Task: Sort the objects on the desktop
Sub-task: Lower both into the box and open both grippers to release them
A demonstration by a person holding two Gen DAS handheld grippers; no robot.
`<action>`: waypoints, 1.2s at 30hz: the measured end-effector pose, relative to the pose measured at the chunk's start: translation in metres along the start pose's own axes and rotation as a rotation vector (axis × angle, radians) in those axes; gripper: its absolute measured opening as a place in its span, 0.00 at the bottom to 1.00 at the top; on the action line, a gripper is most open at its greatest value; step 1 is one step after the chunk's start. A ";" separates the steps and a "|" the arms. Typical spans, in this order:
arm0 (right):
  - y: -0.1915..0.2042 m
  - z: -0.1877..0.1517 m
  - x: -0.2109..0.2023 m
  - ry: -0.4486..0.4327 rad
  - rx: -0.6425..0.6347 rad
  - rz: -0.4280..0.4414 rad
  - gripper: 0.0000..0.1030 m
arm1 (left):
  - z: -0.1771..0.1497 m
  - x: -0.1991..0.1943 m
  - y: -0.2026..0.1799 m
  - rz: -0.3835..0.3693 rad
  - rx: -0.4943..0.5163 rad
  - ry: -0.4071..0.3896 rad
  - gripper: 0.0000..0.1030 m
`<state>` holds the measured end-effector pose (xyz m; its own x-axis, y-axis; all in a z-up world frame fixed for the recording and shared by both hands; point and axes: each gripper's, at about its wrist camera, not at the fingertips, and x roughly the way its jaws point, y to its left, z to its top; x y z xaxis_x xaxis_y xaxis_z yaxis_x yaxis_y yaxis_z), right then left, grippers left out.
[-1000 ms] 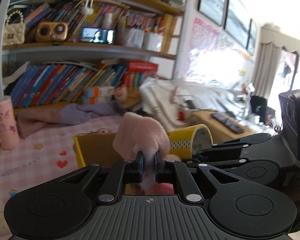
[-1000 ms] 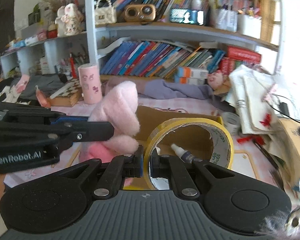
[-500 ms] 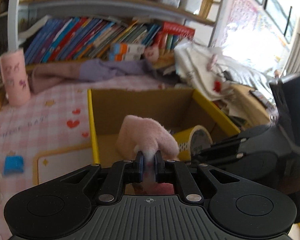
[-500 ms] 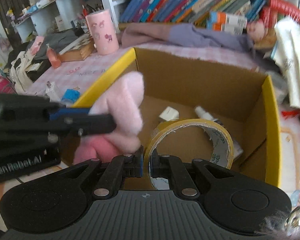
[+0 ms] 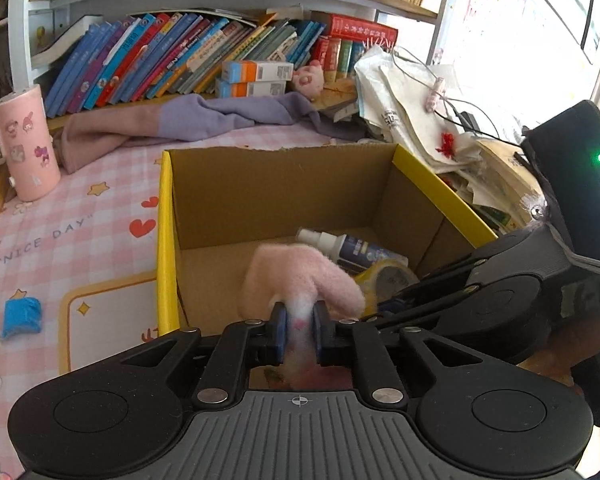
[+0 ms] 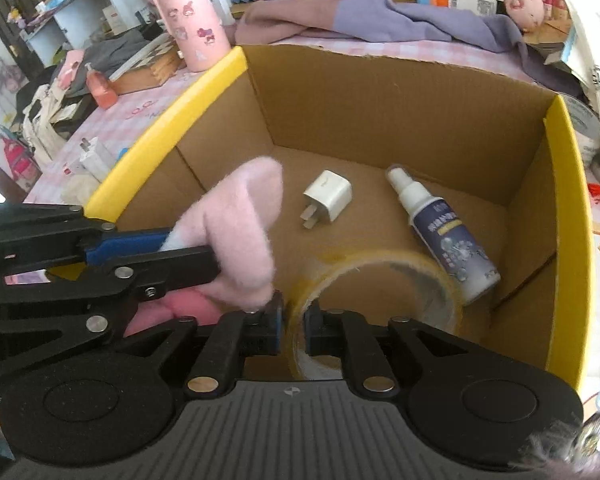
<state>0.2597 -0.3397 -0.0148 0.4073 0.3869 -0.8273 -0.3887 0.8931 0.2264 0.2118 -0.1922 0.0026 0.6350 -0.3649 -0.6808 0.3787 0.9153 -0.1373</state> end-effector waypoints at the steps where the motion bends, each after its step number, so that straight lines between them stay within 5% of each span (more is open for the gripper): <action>1: -0.001 -0.001 -0.002 -0.007 0.001 -0.004 0.12 | 0.001 0.000 -0.001 0.008 0.000 -0.002 0.17; 3: -0.001 -0.001 -0.005 -0.018 -0.002 -0.016 0.12 | 0.002 -0.002 -0.003 0.031 0.013 -0.014 0.24; 8: -0.003 -0.003 -0.020 -0.057 -0.002 -0.042 0.19 | 0.003 -0.024 -0.003 0.090 0.030 -0.100 0.67; 10: -0.002 -0.005 -0.029 -0.087 -0.002 -0.055 0.28 | 0.004 -0.034 -0.004 0.091 0.030 -0.139 0.72; 24: 0.022 -0.036 -0.089 -0.398 -0.009 -0.235 0.43 | -0.017 -0.080 0.004 0.178 -0.105 -0.283 0.83; 36: 0.040 -0.073 -0.104 -0.452 0.044 -0.352 0.45 | -0.043 -0.093 0.013 0.166 -0.076 -0.251 0.83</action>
<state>0.1419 -0.3612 0.0430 0.8227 0.1157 -0.5567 -0.1347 0.9909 0.0067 0.1287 -0.1386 0.0328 0.8339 -0.2314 -0.5010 0.2103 0.9726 -0.0992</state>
